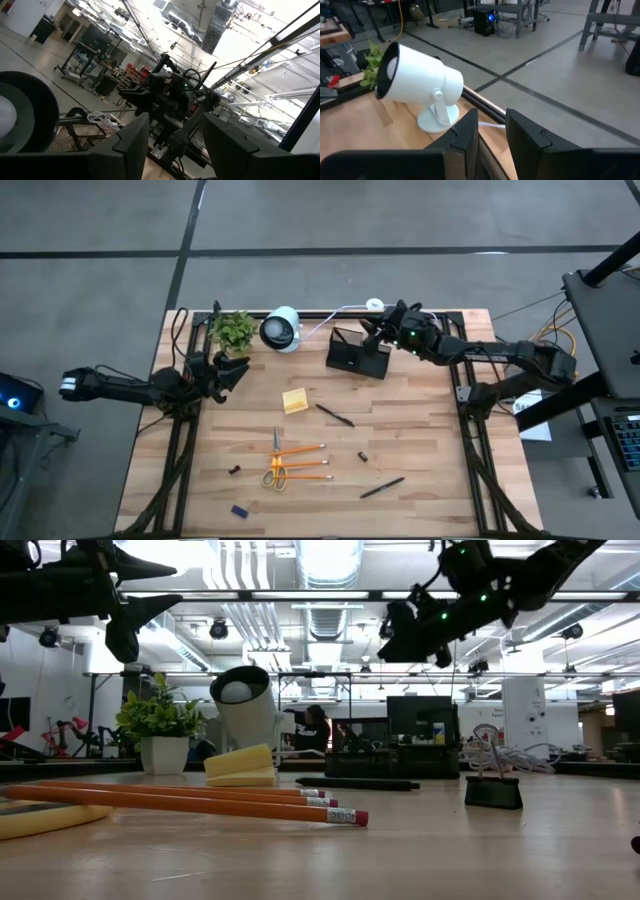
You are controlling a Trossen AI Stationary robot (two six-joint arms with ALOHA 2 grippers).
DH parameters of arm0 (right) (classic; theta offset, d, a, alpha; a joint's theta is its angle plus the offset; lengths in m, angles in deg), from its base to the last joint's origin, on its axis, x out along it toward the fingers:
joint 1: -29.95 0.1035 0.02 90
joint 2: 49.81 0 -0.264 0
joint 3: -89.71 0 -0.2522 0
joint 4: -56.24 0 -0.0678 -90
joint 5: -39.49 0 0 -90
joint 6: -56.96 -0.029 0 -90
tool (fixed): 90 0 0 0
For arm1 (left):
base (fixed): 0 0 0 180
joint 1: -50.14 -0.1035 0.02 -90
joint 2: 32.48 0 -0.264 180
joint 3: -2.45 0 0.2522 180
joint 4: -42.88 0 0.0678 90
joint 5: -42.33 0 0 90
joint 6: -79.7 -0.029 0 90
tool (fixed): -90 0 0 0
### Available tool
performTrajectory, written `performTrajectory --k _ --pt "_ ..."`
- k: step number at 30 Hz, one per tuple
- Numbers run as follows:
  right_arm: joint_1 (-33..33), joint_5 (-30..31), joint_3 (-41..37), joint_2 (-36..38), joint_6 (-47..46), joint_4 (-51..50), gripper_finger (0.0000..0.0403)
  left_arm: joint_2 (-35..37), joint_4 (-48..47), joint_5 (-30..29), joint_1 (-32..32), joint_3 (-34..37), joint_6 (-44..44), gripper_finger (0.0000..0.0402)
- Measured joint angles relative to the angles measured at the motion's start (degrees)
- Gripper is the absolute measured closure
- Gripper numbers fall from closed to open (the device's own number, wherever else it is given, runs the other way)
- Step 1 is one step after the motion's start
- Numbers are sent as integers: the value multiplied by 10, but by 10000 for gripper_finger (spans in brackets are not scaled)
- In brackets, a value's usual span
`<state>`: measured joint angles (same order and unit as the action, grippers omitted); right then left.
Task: Pick and place office supplies into organizer
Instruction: Put the right binder clip into the desk organizer
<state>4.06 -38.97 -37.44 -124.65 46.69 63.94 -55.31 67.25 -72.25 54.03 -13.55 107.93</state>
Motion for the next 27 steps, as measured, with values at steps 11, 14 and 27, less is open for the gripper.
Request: performTrajectory --k 11,14,27 --pt "75 5 0 107 -37 -137 281 0 0 0 0 0 0 235" --pt "99 6 0 121 -63 -156 270 0 0 0 0 0 0 235" --pt "239 4 16 139 -127 -185 218 0 0 0 0 0 0 235"
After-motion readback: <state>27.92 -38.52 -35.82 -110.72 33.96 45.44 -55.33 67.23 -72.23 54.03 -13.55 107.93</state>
